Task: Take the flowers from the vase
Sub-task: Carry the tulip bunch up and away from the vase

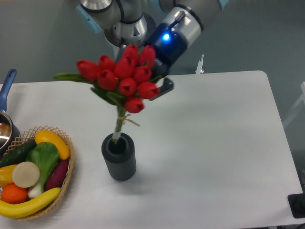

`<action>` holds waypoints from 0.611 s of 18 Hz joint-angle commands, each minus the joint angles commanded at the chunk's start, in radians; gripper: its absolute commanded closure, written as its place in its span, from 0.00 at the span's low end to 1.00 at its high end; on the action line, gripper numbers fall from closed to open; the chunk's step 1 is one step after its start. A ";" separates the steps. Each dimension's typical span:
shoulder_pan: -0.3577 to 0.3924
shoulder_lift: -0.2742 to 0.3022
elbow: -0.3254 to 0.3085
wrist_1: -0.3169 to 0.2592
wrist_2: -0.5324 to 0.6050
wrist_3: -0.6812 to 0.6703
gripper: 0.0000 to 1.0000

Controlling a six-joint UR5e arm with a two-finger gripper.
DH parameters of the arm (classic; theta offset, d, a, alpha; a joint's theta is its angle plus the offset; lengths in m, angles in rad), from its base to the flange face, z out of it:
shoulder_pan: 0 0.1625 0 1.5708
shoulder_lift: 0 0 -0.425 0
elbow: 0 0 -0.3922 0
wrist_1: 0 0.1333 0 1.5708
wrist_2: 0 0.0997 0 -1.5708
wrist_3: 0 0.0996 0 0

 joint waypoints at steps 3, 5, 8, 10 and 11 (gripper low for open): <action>0.077 -0.003 -0.002 0.005 0.000 0.014 0.54; 0.109 -0.009 0.002 0.005 0.000 0.049 0.54; 0.144 -0.014 -0.005 0.005 -0.002 0.106 0.54; 0.149 -0.015 -0.014 0.005 0.000 0.117 0.54; 0.154 -0.015 -0.018 0.005 0.000 0.126 0.54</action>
